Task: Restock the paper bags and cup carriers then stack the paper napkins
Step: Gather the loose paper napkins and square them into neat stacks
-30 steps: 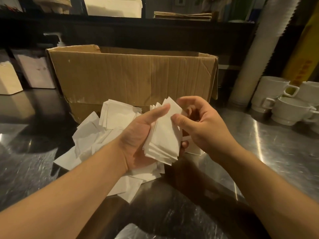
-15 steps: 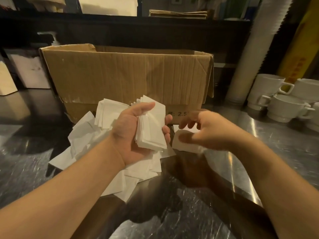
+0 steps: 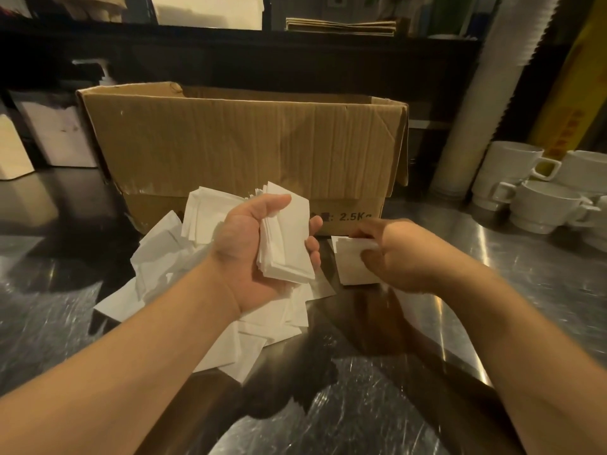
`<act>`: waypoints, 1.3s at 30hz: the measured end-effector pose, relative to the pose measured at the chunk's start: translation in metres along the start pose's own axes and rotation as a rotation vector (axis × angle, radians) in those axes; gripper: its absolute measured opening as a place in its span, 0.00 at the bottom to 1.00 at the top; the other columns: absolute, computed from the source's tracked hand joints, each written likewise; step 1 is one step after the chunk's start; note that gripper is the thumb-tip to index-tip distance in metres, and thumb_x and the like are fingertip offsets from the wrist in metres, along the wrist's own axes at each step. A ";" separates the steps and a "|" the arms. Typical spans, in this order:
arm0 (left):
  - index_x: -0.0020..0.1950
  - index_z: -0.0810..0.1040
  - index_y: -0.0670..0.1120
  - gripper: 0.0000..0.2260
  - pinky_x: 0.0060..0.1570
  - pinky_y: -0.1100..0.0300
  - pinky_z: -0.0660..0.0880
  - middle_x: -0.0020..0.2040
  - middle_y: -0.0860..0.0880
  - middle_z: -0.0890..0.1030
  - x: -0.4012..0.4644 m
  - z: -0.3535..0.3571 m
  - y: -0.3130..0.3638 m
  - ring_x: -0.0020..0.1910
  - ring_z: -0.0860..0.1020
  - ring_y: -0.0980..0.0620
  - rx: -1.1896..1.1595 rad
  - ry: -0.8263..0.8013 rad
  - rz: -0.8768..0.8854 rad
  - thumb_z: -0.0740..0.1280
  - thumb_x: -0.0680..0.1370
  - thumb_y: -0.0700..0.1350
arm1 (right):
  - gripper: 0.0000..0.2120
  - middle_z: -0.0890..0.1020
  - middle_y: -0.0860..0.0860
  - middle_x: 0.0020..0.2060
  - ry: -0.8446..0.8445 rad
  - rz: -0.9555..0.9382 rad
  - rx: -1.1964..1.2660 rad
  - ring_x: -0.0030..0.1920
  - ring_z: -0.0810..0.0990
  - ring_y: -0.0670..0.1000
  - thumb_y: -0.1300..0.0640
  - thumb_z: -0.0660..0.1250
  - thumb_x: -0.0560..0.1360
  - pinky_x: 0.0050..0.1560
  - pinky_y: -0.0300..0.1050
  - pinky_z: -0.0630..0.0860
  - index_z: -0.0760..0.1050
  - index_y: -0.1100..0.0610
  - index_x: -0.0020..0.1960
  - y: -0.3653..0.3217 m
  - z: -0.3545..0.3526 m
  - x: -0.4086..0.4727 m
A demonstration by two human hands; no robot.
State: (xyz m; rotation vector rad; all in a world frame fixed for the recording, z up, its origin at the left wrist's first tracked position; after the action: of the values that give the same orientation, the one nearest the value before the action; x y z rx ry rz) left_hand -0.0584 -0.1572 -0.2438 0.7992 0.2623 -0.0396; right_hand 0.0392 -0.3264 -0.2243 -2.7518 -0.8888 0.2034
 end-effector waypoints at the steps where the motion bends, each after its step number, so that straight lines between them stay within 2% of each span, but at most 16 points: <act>1: 0.69 0.76 0.46 0.24 0.47 0.50 0.78 0.52 0.42 0.83 0.000 0.000 0.000 0.42 0.79 0.46 0.001 0.003 -0.001 0.69 0.74 0.51 | 0.25 0.76 0.53 0.66 -0.016 0.009 0.005 0.60 0.77 0.56 0.62 0.64 0.81 0.53 0.44 0.79 0.67 0.46 0.75 0.001 -0.001 0.001; 4: 0.69 0.76 0.46 0.22 0.47 0.50 0.78 0.52 0.42 0.83 -0.001 0.001 0.000 0.41 0.79 0.46 0.000 0.004 -0.003 0.68 0.76 0.51 | 0.29 0.75 0.51 0.65 -0.065 -0.014 0.046 0.57 0.77 0.54 0.65 0.68 0.78 0.49 0.42 0.81 0.67 0.43 0.73 0.005 -0.001 0.000; 6: 0.69 0.75 0.46 0.23 0.46 0.50 0.78 0.52 0.42 0.83 -0.001 0.001 0.000 0.41 0.79 0.46 -0.002 0.001 -0.003 0.68 0.76 0.51 | 0.30 0.74 0.47 0.63 -0.115 -0.046 0.078 0.54 0.77 0.49 0.61 0.73 0.76 0.45 0.38 0.79 0.67 0.42 0.72 0.007 0.000 -0.001; 8: 0.70 0.75 0.46 0.23 0.46 0.51 0.78 0.52 0.42 0.83 0.000 0.000 0.000 0.41 0.79 0.46 0.000 0.003 -0.001 0.68 0.76 0.51 | 0.28 0.75 0.45 0.62 -0.112 -0.071 0.086 0.53 0.77 0.47 0.54 0.76 0.75 0.45 0.37 0.78 0.68 0.41 0.70 0.009 0.003 0.000; 11: 0.69 0.76 0.46 0.22 0.46 0.51 0.78 0.52 0.42 0.83 -0.001 0.001 0.000 0.41 0.79 0.46 0.007 0.011 0.001 0.68 0.76 0.51 | 0.15 0.78 0.47 0.60 -0.008 -0.083 0.049 0.52 0.78 0.49 0.49 0.69 0.80 0.42 0.36 0.73 0.73 0.42 0.66 0.008 0.004 0.004; 12: 0.69 0.76 0.46 0.22 0.46 0.51 0.78 0.52 0.42 0.83 -0.001 0.001 0.001 0.42 0.79 0.46 0.008 0.013 0.002 0.68 0.76 0.52 | 0.14 0.79 0.48 0.61 0.021 -0.068 0.056 0.53 0.78 0.50 0.49 0.66 0.82 0.44 0.37 0.73 0.74 0.44 0.67 0.009 0.004 0.005; 14: 0.68 0.76 0.46 0.22 0.46 0.51 0.78 0.52 0.42 0.83 -0.001 0.001 0.001 0.42 0.79 0.46 0.009 0.013 0.003 0.68 0.76 0.51 | 0.17 0.79 0.50 0.63 0.053 -0.005 0.104 0.56 0.78 0.52 0.48 0.62 0.84 0.48 0.39 0.72 0.73 0.47 0.72 0.013 0.005 0.009; 16: 0.69 0.76 0.46 0.22 0.46 0.51 0.78 0.51 0.42 0.83 -0.002 0.001 0.001 0.42 0.79 0.46 0.009 0.011 0.000 0.68 0.76 0.52 | 0.19 0.80 0.51 0.60 0.090 0.045 0.139 0.52 0.78 0.52 0.48 0.61 0.84 0.43 0.39 0.72 0.73 0.49 0.73 0.015 0.005 0.011; 18: 0.69 0.75 0.46 0.22 0.46 0.51 0.79 0.52 0.42 0.83 -0.002 0.001 0.001 0.42 0.79 0.46 0.010 0.008 -0.002 0.67 0.76 0.51 | 0.18 0.81 0.50 0.59 0.117 0.042 0.129 0.50 0.78 0.51 0.49 0.63 0.83 0.43 0.40 0.72 0.74 0.49 0.72 0.017 0.004 0.011; 21: 0.70 0.75 0.46 0.23 0.44 0.51 0.79 0.52 0.42 0.82 -0.001 0.001 0.001 0.41 0.79 0.46 0.003 -0.006 -0.008 0.67 0.77 0.51 | 0.20 0.80 0.48 0.61 0.115 -0.007 0.133 0.53 0.77 0.50 0.51 0.70 0.79 0.47 0.40 0.72 0.74 0.47 0.70 0.017 0.001 0.007; 25: 0.70 0.75 0.46 0.23 0.46 0.51 0.79 0.52 0.42 0.83 -0.001 0.001 0.000 0.41 0.79 0.46 0.010 0.006 -0.001 0.67 0.76 0.51 | 0.14 0.80 0.46 0.58 0.083 -0.053 0.131 0.55 0.78 0.50 0.50 0.73 0.77 0.41 0.33 0.70 0.78 0.45 0.62 0.014 0.001 0.006; 29: 0.69 0.76 0.46 0.22 0.46 0.51 0.78 0.51 0.42 0.83 -0.002 0.002 0.000 0.41 0.79 0.46 0.016 0.019 0.004 0.67 0.76 0.52 | 0.18 0.80 0.44 0.54 -0.055 -0.067 0.184 0.53 0.79 0.46 0.50 0.77 0.74 0.41 0.32 0.71 0.77 0.44 0.62 0.014 -0.002 0.003; 32: 0.69 0.75 0.46 0.23 0.45 0.51 0.79 0.51 0.42 0.83 -0.002 0.002 0.000 0.41 0.80 0.46 0.025 0.023 0.008 0.67 0.76 0.52 | 0.16 0.80 0.43 0.52 -0.078 -0.078 0.119 0.53 0.79 0.47 0.54 0.74 0.76 0.41 0.32 0.71 0.77 0.44 0.62 0.015 0.000 0.004; 36: 0.70 0.75 0.46 0.23 0.45 0.51 0.79 0.52 0.42 0.83 -0.001 0.002 0.000 0.41 0.79 0.46 0.022 0.019 0.003 0.68 0.75 0.51 | 0.10 0.80 0.46 0.56 0.012 -0.041 0.101 0.53 0.77 0.49 0.56 0.69 0.80 0.40 0.32 0.68 0.79 0.46 0.60 0.015 0.000 0.006; 39: 0.69 0.75 0.46 0.23 0.46 0.51 0.78 0.52 0.42 0.83 0.000 0.001 0.000 0.41 0.79 0.46 0.016 0.010 0.003 0.67 0.76 0.51 | 0.12 0.79 0.46 0.53 0.106 -0.009 0.168 0.50 0.77 0.47 0.54 0.68 0.81 0.39 0.34 0.69 0.78 0.48 0.63 0.013 -0.002 0.006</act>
State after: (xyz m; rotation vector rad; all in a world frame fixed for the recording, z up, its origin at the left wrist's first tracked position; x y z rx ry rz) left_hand -0.0587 -0.1580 -0.2433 0.8154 0.2704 -0.0352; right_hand 0.0515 -0.3337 -0.2259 -2.5771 -0.8174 0.1234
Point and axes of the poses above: each hand's wrist, its own x-axis towards the middle knuckle, its own z-axis out of the palm, y = z × x, the point moved 2 cm from there along x, towards the middle knuckle
